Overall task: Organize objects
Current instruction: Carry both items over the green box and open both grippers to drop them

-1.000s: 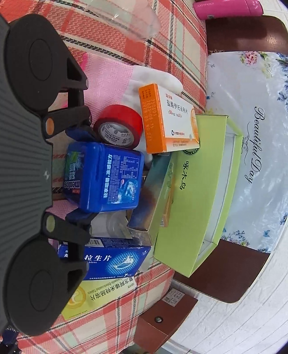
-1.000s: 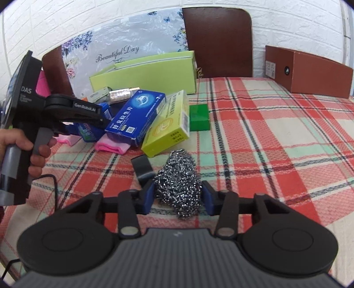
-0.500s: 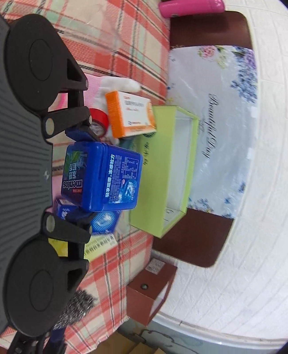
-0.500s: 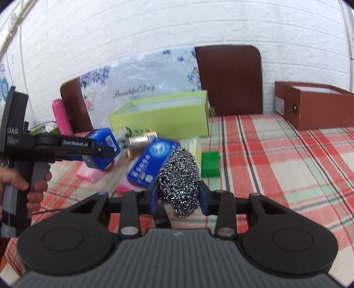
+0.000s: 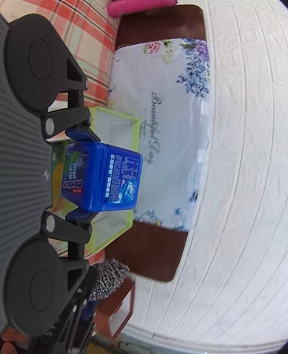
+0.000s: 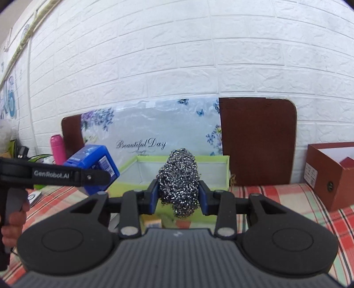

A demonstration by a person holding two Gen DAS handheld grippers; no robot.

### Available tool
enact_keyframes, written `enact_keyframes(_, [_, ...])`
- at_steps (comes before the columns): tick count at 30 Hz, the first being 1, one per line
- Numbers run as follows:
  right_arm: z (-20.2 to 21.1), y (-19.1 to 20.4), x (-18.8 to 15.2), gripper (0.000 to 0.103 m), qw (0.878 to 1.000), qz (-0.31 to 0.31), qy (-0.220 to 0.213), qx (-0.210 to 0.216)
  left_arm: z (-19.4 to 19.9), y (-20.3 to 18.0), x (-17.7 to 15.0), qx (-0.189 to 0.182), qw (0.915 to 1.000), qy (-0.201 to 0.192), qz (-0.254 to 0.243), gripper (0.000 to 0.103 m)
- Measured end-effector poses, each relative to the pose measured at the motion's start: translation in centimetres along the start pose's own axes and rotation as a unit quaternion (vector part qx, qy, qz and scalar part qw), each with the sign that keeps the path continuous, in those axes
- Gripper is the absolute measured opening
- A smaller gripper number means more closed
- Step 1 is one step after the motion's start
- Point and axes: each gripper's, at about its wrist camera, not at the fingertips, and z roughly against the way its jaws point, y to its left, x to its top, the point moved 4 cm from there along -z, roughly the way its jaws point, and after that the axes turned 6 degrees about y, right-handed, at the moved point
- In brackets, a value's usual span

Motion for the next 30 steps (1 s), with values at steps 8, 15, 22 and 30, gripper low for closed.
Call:
enact_keyframes(8, [-9.6,-0.6,1.7,0.036,0.999,0.017,0.023,-0.017,-7.3,1.3,3.4,0.010,0.9995,0.024,0.016,0.061])
enact_keyframes(15, [-13.8,-1.4,1.5,0.039,0.999,0.004,0.037,-0.023,-10.3,2.3,3.0,0.022,0.9992,0.024,0.025,0.083])
enact_keyframes(22, [-12.7,-2.7,0.5,0.095,0.999,-0.009,0.025,-0.037,-9.0,3.8,2.4,0.020,0.9980,0.045,0.040,0.096])
enact_keyframes(30, [-2.2,-3.1,3.4,0.103,0.995,-0.049,-0.083,-0.019,-0.5,1.1,1.7,0.006,0.9997,0.004,0.025,0.096])
